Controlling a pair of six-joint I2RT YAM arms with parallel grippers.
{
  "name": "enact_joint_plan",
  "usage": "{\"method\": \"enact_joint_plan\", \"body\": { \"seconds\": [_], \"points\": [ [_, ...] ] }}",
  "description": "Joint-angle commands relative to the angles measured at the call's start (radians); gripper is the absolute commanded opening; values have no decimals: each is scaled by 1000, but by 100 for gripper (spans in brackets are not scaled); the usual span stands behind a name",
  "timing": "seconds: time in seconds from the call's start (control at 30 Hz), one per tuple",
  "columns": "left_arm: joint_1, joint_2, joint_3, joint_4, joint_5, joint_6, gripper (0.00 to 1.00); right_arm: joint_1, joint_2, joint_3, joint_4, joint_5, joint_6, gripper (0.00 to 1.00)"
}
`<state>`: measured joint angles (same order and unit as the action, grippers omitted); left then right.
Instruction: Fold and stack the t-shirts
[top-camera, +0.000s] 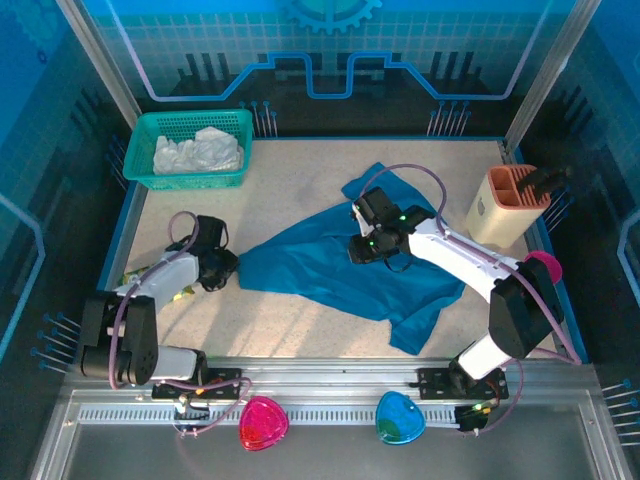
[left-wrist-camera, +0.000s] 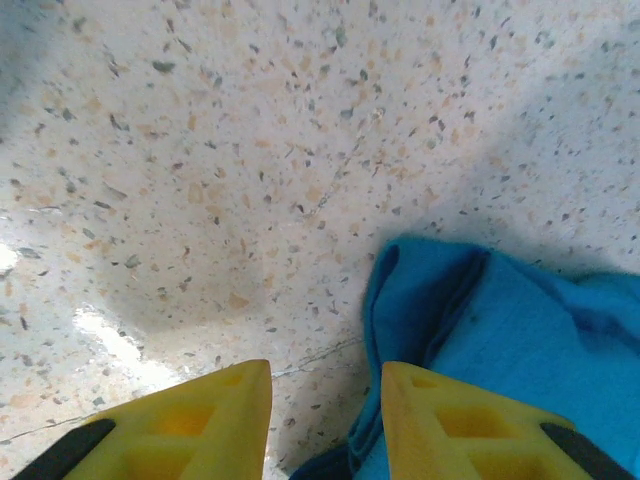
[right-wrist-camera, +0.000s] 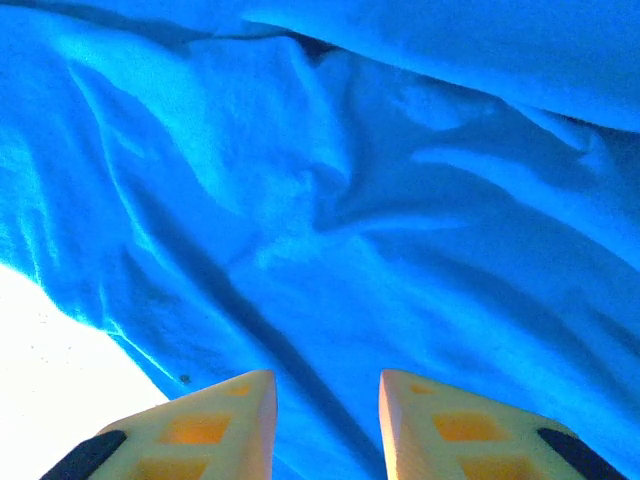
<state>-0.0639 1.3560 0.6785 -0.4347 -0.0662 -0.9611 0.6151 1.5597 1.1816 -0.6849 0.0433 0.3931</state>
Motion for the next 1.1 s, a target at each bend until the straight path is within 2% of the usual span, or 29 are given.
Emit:
{"method": "enact_joint_plan", "body": {
  "seconds": [0.0, 0.4, 0.83, 1.0, 1.07],
  "points": [
    [20, -19, 29, -36, -13, 26, 36, 10, -5, -4, 8, -21, 16, 34],
    [27, 144, 111, 17, 16, 65, 34, 11, -1, -15, 8, -20, 17, 32],
    [24, 259, 129, 64, 52, 81, 33, 11, 10, -25, 20, -19, 20, 31],
    [12, 329, 164, 72, 73, 102, 32, 12, 48, 4, 43, -67, 11, 31],
    [1, 361, 188, 73, 70, 108, 31, 14, 82, 29, 60, -110, 3, 34]
  ]
}}
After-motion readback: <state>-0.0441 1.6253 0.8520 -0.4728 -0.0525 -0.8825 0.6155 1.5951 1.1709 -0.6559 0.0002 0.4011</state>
